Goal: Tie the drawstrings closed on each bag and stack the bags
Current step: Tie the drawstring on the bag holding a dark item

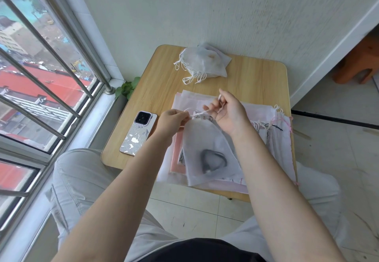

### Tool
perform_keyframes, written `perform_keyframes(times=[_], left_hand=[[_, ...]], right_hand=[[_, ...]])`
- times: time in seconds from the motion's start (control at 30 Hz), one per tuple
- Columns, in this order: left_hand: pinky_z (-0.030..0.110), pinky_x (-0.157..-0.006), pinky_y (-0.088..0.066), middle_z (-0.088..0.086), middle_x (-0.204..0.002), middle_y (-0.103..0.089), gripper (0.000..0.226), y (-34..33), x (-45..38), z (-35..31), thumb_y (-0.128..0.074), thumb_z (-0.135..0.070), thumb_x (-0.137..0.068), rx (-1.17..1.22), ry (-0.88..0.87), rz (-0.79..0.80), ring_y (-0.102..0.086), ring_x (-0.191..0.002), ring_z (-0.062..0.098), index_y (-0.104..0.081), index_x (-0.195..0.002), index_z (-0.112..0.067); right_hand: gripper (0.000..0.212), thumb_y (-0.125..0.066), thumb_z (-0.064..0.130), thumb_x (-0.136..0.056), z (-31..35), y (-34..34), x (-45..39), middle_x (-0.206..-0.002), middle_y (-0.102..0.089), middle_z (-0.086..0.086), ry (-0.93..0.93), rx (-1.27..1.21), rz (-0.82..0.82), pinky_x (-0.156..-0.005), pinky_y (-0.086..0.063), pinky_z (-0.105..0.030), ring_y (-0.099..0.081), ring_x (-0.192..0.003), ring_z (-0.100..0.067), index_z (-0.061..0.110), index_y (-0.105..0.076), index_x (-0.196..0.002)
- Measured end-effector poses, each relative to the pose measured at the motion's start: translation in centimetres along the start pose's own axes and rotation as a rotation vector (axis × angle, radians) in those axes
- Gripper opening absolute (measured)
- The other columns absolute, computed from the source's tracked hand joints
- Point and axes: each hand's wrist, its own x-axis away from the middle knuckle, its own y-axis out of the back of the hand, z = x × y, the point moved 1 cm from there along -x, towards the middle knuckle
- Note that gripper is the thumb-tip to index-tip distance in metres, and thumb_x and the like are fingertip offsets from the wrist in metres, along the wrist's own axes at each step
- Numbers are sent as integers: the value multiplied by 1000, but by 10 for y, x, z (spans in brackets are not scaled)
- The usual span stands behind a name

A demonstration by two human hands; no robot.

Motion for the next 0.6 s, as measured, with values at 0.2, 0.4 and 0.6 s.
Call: perform_keyframes(times=[0.2, 0.4, 0.6], left_hand=[[37, -68, -57, 6, -70, -63, 9, 6, -2, 0, -57, -9, -87, 13, 87, -67, -61, -51, 20, -62, -88, -2], [38, -77, -57, 7, -101, -67, 24, 11, -7, -7, -57, -17, -81, -297, 1, -245, -65, -82, 22, -60, -103, -9], [25, -94, -38, -1, -133, -58, 36, -8, 7, -30, -58, -17, -90, -743, -311, 138, -51, -124, 18, -61, -126, -19]], right_hand=[[25, -57, 17, -94, 4, 3, -1, -56, -41, 0, 162, 702, -53, -43, -25, -22, -29, -39, -11, 16, -40, -75], [23, -69, 30, -83, 8, -5, 6, -95, -59, 4, 218, 1404, 48, -62, -43, -26, -57, -84, -11, 19, -56, -98], [20, -72, 30, -84, 12, -12, 14, -94, -61, 7, 201, 1542, 159, -56, -38, -19, -55, -79, -6, 19, -65, -99]])
